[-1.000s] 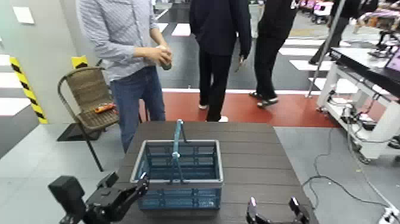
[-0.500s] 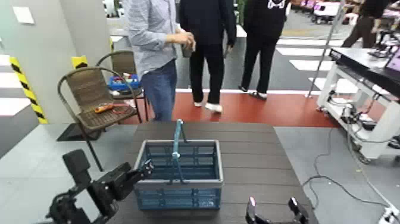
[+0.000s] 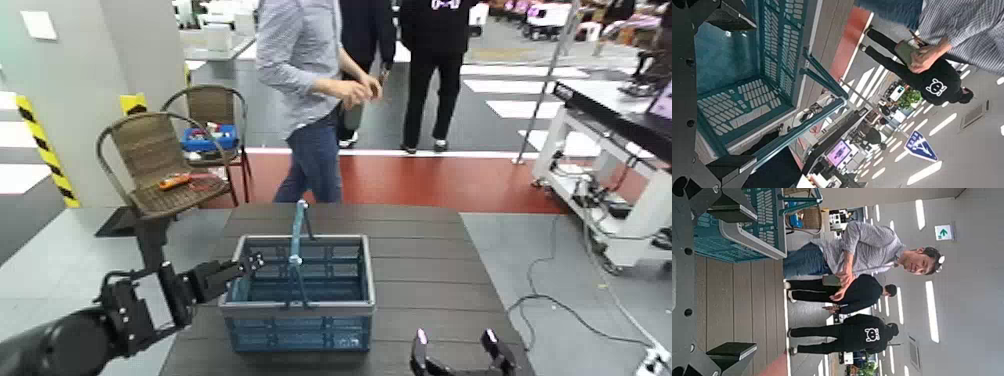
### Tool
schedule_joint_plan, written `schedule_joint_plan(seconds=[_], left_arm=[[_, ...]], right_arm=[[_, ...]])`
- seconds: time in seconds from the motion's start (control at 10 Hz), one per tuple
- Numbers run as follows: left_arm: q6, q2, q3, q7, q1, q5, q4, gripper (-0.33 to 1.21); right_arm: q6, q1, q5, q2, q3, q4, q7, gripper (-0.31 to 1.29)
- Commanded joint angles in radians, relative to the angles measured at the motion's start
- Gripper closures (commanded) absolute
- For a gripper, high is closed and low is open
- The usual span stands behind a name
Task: Grasp the handle of the crate.
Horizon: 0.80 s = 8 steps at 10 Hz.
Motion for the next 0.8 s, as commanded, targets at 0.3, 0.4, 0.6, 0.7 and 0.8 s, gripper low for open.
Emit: schedule_joint_plan(seconds=[0.3, 0.4, 0.6, 0.7, 0.8], left_arm=[[0.013, 0.029, -0.137, -0.019, -0.196, 0.123, 0.196, 0.11], [0.033, 0.023, -0.164, -0.038, -0.240, 0.150, 0.259, 0.11], [0.053, 0.008, -0.213, -0.058, -0.314, 0.230, 0.364, 0.11], [0.066, 0.002, -0.232, -0.072, -0.350, 0.234, 0.407, 0.11], [0.088, -0.006, -0.256, -0.082, -0.384, 0.262, 0.452, 0.11]], right_arm=[[-0.005, -0.013, -0.010, -0.005, 0.008, 0.010, 0.002, 0.15], [-0.006, -0.016, -0.013, -0.008, 0.010, 0.010, 0.002, 0.15], [-0.010, -0.022, -0.018, -0.011, 0.014, 0.017, 0.004, 0.15], [-0.010, -0.024, -0.021, -0.011, 0.016, 0.018, 0.004, 0.15], [-0.011, -0.027, -0.021, -0.011, 0.016, 0.020, 0.006, 0.15]])
